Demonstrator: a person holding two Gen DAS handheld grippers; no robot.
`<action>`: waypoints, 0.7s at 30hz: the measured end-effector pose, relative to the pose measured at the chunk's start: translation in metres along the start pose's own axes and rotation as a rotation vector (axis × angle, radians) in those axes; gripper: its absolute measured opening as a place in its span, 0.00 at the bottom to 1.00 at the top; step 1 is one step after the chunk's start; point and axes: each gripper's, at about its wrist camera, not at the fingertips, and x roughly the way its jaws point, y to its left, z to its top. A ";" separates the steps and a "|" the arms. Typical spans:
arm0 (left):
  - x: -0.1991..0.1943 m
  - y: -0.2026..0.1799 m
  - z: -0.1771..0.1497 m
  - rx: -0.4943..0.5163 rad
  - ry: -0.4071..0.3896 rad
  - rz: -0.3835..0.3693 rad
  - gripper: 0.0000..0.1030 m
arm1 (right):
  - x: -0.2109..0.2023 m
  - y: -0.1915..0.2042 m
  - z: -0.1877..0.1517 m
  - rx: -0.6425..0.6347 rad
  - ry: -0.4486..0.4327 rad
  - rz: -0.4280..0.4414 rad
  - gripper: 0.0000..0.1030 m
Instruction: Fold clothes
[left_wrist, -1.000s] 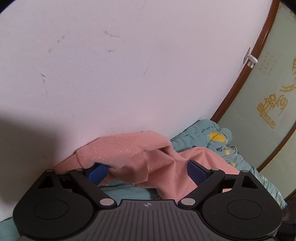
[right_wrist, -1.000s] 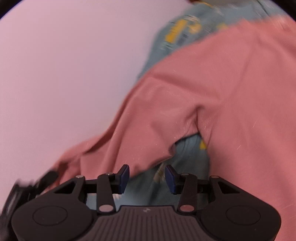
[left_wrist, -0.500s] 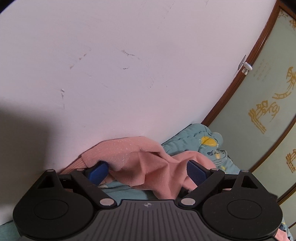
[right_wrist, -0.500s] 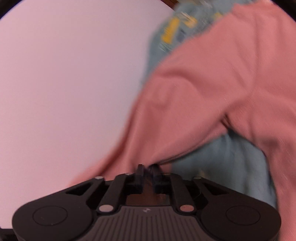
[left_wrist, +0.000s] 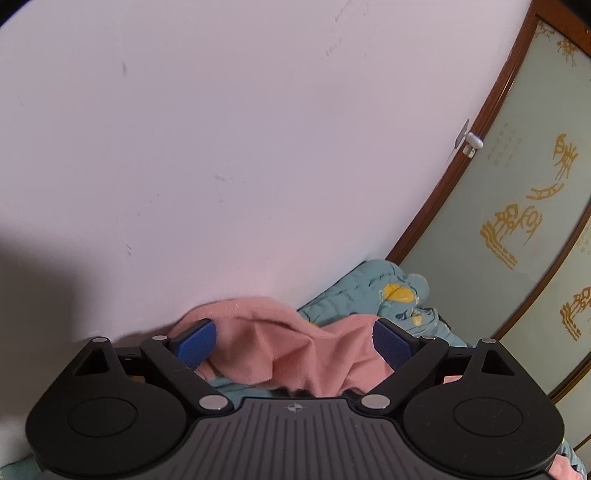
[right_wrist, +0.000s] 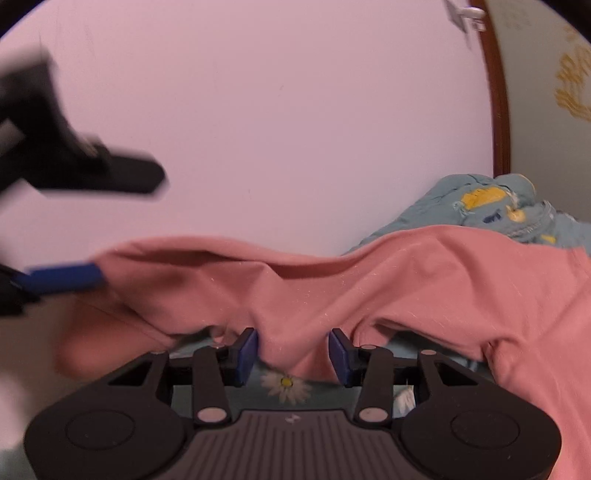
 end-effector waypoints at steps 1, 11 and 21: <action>0.001 0.002 0.000 -0.009 0.000 0.001 0.90 | 0.008 0.002 0.003 -0.018 0.003 -0.005 0.24; 0.004 0.004 -0.004 -0.019 0.012 -0.016 0.90 | 0.036 -0.012 0.020 0.306 0.005 0.157 0.13; 0.007 0.006 -0.008 -0.045 0.009 -0.073 0.90 | -0.094 -0.083 -0.003 0.364 -0.040 0.196 0.56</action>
